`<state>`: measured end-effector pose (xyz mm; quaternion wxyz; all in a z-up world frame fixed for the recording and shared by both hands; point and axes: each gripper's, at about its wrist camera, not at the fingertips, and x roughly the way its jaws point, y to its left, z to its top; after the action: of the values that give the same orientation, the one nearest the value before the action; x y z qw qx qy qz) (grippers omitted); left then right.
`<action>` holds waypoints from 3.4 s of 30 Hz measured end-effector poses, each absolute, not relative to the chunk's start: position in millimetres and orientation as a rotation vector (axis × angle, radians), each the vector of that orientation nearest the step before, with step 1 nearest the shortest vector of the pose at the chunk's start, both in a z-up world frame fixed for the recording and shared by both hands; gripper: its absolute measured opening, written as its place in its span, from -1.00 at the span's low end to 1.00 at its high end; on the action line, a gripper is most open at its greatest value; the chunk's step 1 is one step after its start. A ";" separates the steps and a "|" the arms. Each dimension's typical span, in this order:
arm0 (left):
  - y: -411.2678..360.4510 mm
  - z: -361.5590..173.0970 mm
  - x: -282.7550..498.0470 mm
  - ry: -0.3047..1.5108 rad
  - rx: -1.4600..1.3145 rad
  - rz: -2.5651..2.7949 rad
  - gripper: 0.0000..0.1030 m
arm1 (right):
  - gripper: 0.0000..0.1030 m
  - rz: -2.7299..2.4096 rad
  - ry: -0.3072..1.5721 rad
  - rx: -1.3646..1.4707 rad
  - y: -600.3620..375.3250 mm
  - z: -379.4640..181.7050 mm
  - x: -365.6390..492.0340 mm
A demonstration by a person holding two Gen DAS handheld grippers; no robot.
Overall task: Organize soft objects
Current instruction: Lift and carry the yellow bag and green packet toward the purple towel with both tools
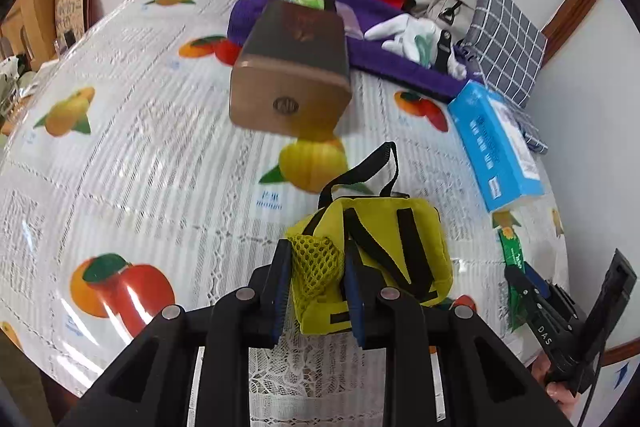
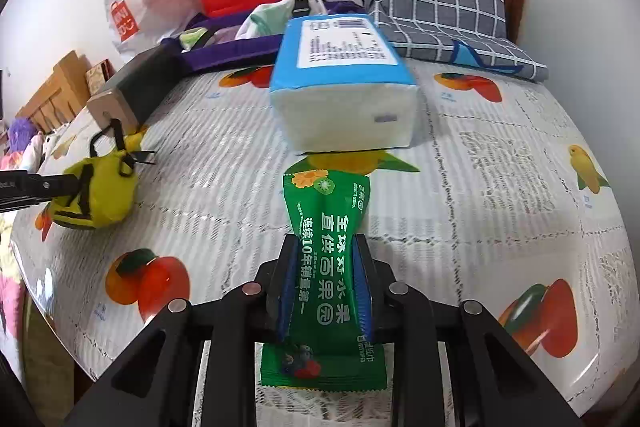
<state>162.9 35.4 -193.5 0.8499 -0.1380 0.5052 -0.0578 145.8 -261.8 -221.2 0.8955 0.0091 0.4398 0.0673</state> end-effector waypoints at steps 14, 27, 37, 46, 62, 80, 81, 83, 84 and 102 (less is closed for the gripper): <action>40.7 -156.7 175.0 1.016 -0.302 -0.139 -0.54 | -0.49 0.144 0.889 0.041 -273.8 -188.2 154.6; 52.9 -127.4 187.9 0.971 -0.319 -0.145 -0.54 | -0.49 0.162 0.843 0.040 -269.4 -150.1 168.0; 58.8 -118.1 202.7 0.961 -0.337 -0.157 -0.54 | -0.49 0.197 0.796 0.049 -257.2 -120.8 192.8; 65.5 -104.2 221.1 0.932 -0.354 -0.161 -0.54 | -0.49 0.217 0.750 0.028 -240.3 -92.4 219.3; 72.5 -81.1 259.7 0.890 -0.340 -0.140 -0.54 | -0.49 0.207 0.724 0.023 -229.3 -69.7 262.3; 67.2 -71.1 321.9 0.882 -0.297 -0.107 -0.54 | -0.49 0.263 0.691 0.043 -215.9 -56.8 324.5; 67.4 -71.0 324.6 0.882 -0.298 -0.104 -0.54 | -0.49 0.265 0.690 0.041 -215.3 -56.8 327.5; 68.2 -70.3 332.0 0.880 -0.300 -0.100 -0.54 | -0.49 0.266 0.686 0.041 -214.1 -56.5 335.2; 68.3 -69.9 335.7 0.879 -0.300 -0.098 -0.54 | -0.49 0.265 0.685 0.044 -213.8 -56.5 338.5; 61.9 -72.2 400.2 0.881 -0.287 -0.077 -0.53 | -0.49 0.300 0.662 0.095 -199.2 -52.5 407.7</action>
<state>400.2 61.9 -72.2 0.8939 -0.1382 0.4247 -0.0373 407.7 -199.2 -52.5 0.9336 0.0466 0.3236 0.1468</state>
